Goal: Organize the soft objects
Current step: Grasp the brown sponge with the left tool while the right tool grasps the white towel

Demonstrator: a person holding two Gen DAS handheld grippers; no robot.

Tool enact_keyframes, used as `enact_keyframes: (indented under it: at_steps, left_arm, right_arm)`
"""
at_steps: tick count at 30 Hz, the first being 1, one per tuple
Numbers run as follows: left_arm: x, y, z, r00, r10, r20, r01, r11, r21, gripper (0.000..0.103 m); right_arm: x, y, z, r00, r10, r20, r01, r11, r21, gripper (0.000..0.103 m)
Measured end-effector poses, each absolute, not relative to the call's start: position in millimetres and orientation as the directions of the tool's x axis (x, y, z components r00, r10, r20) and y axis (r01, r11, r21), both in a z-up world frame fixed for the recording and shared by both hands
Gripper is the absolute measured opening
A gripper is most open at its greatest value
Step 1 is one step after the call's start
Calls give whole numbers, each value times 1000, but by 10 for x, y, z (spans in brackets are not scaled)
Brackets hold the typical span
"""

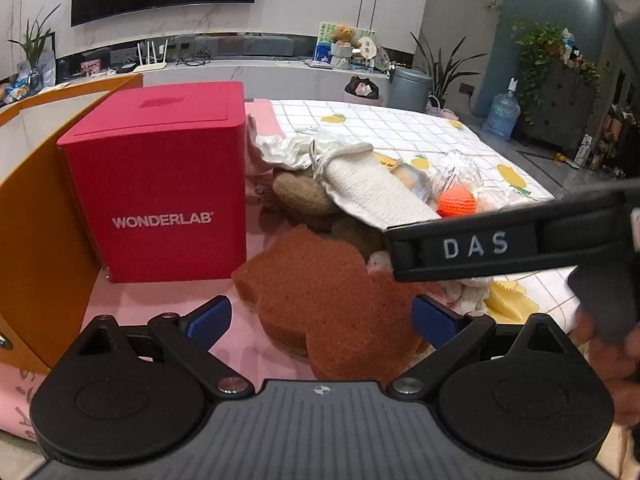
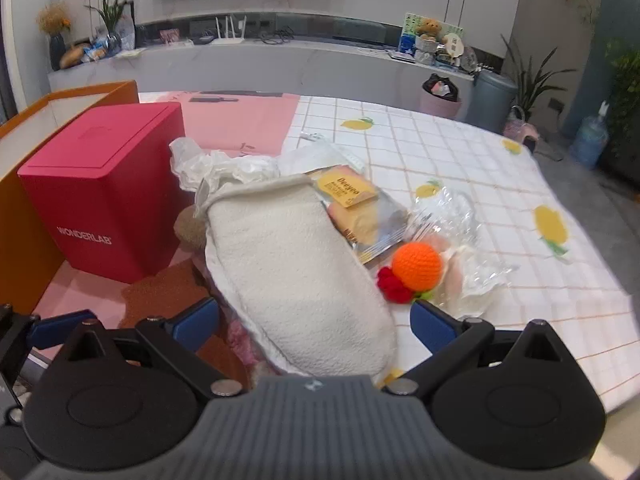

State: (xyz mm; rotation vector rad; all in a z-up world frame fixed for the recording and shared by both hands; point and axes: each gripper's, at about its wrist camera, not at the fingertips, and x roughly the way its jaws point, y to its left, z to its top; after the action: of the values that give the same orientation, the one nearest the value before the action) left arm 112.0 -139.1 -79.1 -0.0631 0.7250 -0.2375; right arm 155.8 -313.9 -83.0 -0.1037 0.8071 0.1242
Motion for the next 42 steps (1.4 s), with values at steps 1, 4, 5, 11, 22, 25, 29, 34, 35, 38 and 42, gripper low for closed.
enact_keyframes:
  at_steps: [1,4,5,11,22,25,29,34,35,38,42]
  left_arm:
    - [1148,-1401,-792,717,-249,-652,202,968,-148,103]
    - [1213,-1424,-768,675,-302,-673,237,953,-190,103]
    - [1225,-1422,-762,660,-324,-677,248,946,-211,103]
    - [1343,-1509,-828,643,-310,-700,197,950,-241,103]
    - [1449,-1480,-981,574,-276,-771,83,956,-280,103]
    - [1397,-1334,-951,564,-318,-762,136,946,-294,85]
    - [1284,-1119,-897,587,-333,-738,147,940,-308,85]
    - [1135,-1011,-819,636,-323,-701,171,945,-280,85]
    - [1102,-1017,-788,650,-315,-692,183,948,-259,84]
    - [986,-1022,-656,697,-302,-650,224,953,-202,84]
    - [945,-1148,-490,744,-274,-609,245,960,-133,84]
  right_arm:
    - [1565,-3173,-871,687,98,-720,-151,989,-9,100]
    - [1617,-3163,-966,680,126,-723,-163,986,20,100]
    - [1623,-3149,-976,687,124,-716,-167,986,10,100]
    - [1669,-3188,-933,730,105,-675,-141,990,1,89]
    - [1741,-3297,-1020,693,87,-716,-95,995,30,29]
    - [1691,-3322,-883,711,95,-697,-90,995,43,26]
    - [1606,-3434,-590,727,164,-667,-76,984,159,26]
    - [1445,-3525,-326,761,221,-610,-83,966,246,26]
    - [1410,-3528,-299,765,213,-608,-79,968,240,26]
    - [1344,-3560,-283,756,206,-622,-54,966,254,26]
    - [1289,-3556,-326,728,209,-653,-37,963,267,26]
